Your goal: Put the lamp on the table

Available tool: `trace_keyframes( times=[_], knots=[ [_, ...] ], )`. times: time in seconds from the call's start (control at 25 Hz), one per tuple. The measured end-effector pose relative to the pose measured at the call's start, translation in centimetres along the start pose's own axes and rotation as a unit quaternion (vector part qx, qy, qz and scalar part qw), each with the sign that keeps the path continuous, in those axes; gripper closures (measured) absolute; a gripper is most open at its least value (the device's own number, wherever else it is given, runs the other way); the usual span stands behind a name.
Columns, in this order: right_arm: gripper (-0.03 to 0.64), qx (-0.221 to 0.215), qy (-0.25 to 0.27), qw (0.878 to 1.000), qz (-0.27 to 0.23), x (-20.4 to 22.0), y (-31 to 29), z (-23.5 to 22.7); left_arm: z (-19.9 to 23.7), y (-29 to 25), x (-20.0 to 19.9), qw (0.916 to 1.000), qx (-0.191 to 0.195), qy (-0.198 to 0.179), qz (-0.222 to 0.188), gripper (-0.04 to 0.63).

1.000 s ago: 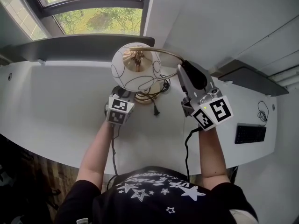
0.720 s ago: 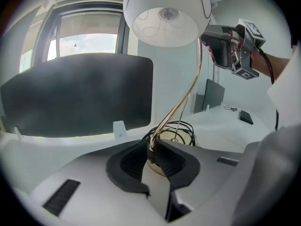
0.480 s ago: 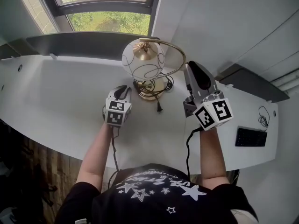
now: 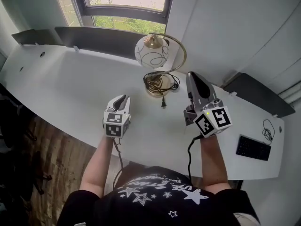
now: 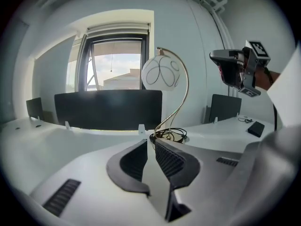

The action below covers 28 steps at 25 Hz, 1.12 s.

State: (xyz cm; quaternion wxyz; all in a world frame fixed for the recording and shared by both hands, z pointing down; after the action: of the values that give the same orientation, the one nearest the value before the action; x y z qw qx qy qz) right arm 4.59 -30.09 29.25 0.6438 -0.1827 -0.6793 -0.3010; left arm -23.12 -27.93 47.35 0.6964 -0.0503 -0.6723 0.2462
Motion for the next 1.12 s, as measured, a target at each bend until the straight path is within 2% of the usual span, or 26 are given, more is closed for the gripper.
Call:
trace_keyframes(
  times=[0.16,0.28,0.68,0.92,1.12],
  knots=[
    [0.615,-0.040,0.003,0.999,-0.012,-1.1,2.8,1.7,-1.8,4.2,0.1,0.9991,-0.031,-0.007,-0.028,0.538],
    [0.615,-0.066,0.010,0.998,-0.017,-2.2,6.0,2.9,-3.7,7.4,0.7,0.9979,-0.048,0.002,-0.043,0.538],
    [0.615,-0.113,-0.025,0.993,-0.022,-2.7,16.3,4.1,-13.3,16.9,2.1,0.9909,-0.084,0.002,-0.105,0.538],
    [0.615,-0.145,-0.044,0.988,0.003,-2.0,21.6,5.5,-18.3,21.8,3.2,0.9849,-0.111,0.016,-0.132,0.538],
    [0.615,-0.167,-0.070,0.983,0.021,-1.3,23.4,6.3,-21.1,26.3,3.8,0.9813,-0.123,0.036,-0.144,0.538]
  ],
)
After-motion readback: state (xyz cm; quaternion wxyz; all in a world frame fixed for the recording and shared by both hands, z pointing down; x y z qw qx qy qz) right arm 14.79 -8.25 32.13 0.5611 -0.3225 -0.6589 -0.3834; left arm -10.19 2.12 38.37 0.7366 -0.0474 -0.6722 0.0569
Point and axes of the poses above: the fingertips, and each gripper's own axes: y backward along the fingers, z to its left, x out of its underside, the point moved 7 cm from there along y, backward along the fingers, and after that the axes turned 5 degrees about y, right-handed, at the moved point
